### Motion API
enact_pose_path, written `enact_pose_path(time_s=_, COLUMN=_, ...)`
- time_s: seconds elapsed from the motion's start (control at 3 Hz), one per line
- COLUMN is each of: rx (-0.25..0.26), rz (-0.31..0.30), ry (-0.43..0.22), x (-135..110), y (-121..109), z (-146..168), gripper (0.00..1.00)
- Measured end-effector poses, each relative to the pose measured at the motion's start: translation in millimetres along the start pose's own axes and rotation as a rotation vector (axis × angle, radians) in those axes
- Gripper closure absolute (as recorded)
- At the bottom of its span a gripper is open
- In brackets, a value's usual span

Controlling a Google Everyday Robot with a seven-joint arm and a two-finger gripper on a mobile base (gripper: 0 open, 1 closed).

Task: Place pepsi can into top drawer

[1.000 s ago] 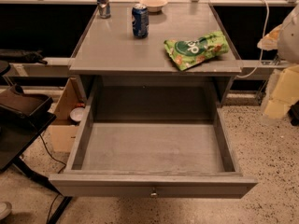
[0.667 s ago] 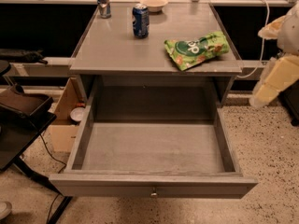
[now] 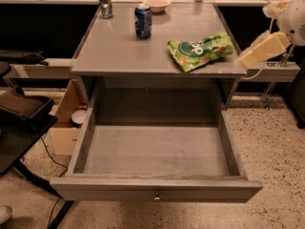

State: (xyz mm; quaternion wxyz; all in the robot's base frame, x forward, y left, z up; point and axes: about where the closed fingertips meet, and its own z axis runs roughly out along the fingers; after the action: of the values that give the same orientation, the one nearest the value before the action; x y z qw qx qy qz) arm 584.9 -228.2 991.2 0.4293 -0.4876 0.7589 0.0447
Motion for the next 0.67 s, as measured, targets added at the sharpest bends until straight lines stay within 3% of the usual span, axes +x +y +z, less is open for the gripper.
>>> enact_pose_path(time_s=0.33, rx=0.046, rz=0.138, ry=-0.283, x=-19.0, y=-29.6, z=46.6, gripper=0.0)
enact_pose_path(time_s=0.67, rx=0.102, rz=0.225, ry=-0.387, x=-32.7, y=-32.6, z=70.6, gripper=0.0)
